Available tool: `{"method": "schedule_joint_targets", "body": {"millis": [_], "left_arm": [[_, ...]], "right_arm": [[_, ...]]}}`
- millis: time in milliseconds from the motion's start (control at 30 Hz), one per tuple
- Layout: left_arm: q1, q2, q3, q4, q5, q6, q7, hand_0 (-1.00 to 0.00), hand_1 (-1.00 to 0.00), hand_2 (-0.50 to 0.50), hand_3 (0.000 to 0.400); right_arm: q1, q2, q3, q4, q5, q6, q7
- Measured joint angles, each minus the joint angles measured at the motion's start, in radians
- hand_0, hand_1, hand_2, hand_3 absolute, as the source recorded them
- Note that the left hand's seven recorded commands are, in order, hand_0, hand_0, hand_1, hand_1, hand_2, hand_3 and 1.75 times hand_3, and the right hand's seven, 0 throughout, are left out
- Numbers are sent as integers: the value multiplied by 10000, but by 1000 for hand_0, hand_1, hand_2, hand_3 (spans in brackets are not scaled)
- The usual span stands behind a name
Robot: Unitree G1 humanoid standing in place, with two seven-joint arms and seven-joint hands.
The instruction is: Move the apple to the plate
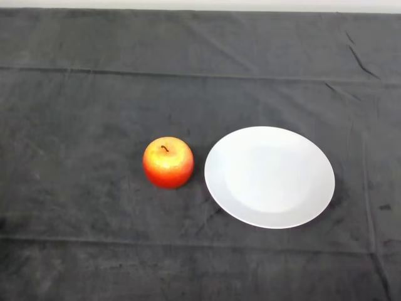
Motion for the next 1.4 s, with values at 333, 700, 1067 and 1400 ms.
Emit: {"method": "schedule_joint_targets", "body": {"millis": [333,700,1067,1400], "left_arm": [[14,-54,23,-102,0,-4,-82,0,0,0,0],[21,-68,34,-104,1,-127,-269,0,0,0,0],[-165,-46,22,-459,294,1,-341,0,0,0,0],[-288,-48,-82,-465,846,-438,-43,0,0,0,0]], "right_arm": [[0,0,3,-1,9,0,0],[0,0,4,-2,18,0,-1],[74,45,101,-50,20,0,-7],[74,52,105,-51,22,1,-7]]}}
